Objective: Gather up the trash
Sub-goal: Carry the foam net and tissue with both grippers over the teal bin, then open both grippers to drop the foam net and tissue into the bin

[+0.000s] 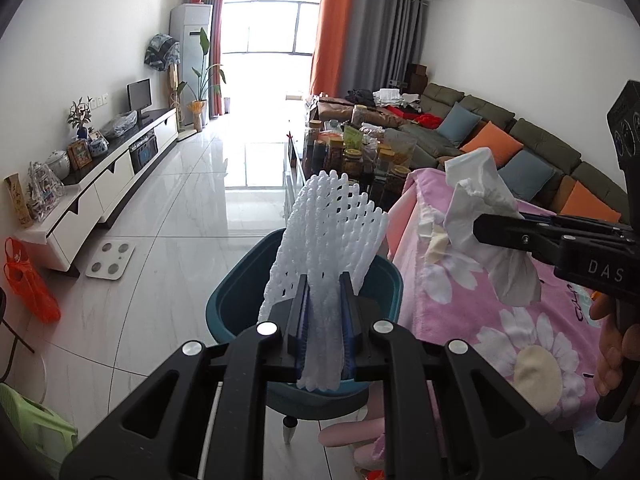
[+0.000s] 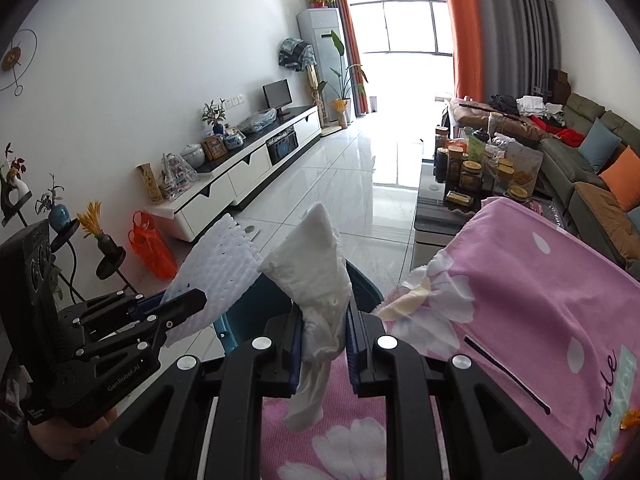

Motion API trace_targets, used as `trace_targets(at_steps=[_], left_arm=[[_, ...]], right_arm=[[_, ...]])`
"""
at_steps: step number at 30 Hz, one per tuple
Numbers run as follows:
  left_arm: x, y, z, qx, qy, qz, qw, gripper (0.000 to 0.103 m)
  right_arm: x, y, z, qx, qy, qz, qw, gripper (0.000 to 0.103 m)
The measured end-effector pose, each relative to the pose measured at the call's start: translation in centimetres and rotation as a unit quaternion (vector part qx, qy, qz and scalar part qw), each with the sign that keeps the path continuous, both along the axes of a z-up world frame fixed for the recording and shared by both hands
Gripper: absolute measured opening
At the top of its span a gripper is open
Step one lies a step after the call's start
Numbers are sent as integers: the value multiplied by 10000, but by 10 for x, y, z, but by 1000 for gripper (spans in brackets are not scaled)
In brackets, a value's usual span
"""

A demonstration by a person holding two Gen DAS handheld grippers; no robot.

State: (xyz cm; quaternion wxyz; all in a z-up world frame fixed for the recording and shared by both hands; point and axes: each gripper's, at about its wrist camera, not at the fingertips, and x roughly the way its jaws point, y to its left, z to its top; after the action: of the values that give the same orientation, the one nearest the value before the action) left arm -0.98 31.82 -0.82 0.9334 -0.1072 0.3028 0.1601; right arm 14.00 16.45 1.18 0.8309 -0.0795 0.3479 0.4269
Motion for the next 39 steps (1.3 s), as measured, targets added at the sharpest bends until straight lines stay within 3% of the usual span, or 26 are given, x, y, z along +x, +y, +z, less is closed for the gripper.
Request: trace_targets(at_steps=[13,29,35,39], left_arm=[[69,23,-68,-415,552,110,9976,15],[123,49,-134,-842,982,193,9914,17],[135,44,-140,-846,996,249,9911,28],[136,41,-139,-800,971,297,9916,48]], right_arm=[[26,58,-36,-834,253,227,9959,17],[50,117,-87,-1819,722,522,9793,20],[50,121,-96,-1959,750,486,9765,27],[54,119,-96,-1885,782,452,9779,47]])
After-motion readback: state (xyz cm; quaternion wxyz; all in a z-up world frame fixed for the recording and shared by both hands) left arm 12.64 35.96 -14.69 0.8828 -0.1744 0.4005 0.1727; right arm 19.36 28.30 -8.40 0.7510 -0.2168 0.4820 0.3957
